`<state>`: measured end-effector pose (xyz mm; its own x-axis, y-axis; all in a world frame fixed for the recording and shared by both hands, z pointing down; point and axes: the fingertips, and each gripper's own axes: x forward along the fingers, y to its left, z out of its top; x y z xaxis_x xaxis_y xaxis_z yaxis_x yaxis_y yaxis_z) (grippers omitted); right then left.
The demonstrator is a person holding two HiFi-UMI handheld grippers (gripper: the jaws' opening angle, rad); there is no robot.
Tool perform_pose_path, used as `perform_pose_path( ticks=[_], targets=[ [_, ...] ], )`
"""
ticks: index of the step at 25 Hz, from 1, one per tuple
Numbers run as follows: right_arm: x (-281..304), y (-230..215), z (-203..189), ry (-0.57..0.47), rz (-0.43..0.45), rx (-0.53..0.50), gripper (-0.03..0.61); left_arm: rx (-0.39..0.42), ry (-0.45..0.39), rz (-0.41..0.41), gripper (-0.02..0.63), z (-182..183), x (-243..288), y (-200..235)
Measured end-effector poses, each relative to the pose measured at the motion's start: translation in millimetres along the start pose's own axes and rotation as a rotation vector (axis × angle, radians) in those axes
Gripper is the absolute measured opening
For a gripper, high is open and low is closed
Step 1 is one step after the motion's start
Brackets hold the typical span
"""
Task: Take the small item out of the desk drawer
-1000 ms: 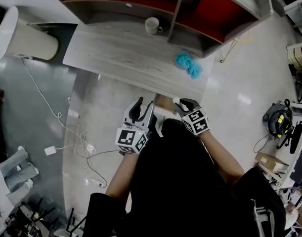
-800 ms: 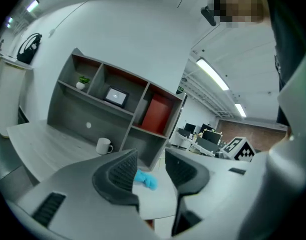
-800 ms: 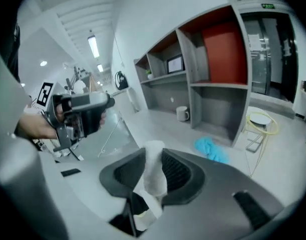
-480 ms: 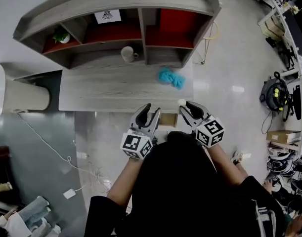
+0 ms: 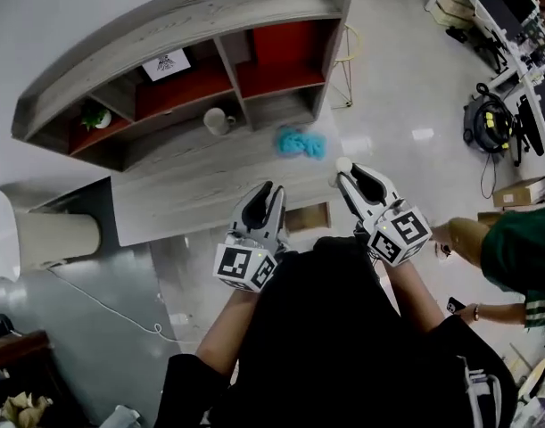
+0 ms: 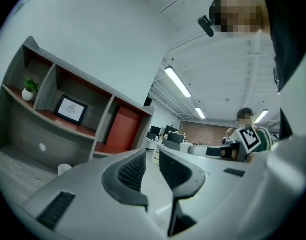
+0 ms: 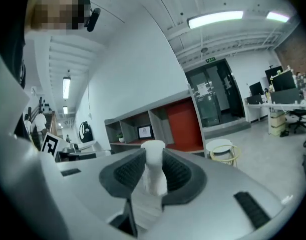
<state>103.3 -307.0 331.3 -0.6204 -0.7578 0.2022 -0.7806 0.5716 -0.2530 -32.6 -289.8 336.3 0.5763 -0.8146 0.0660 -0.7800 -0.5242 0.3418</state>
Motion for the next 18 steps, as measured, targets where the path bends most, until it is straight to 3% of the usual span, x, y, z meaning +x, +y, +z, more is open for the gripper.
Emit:
perform_pose_path(
  ticks=[7,18],
  targets=[
    [-24,14,15,-0.084,-0.097,-0.026,0.106,0.03,-0.004,-0.022,0.027,16,-7,4],
    [-53,3,31,-0.144,-0.196,-0.064,0.106,0.062,-0.007,-0.029,0.021,25,-2,-8]
  ],
)
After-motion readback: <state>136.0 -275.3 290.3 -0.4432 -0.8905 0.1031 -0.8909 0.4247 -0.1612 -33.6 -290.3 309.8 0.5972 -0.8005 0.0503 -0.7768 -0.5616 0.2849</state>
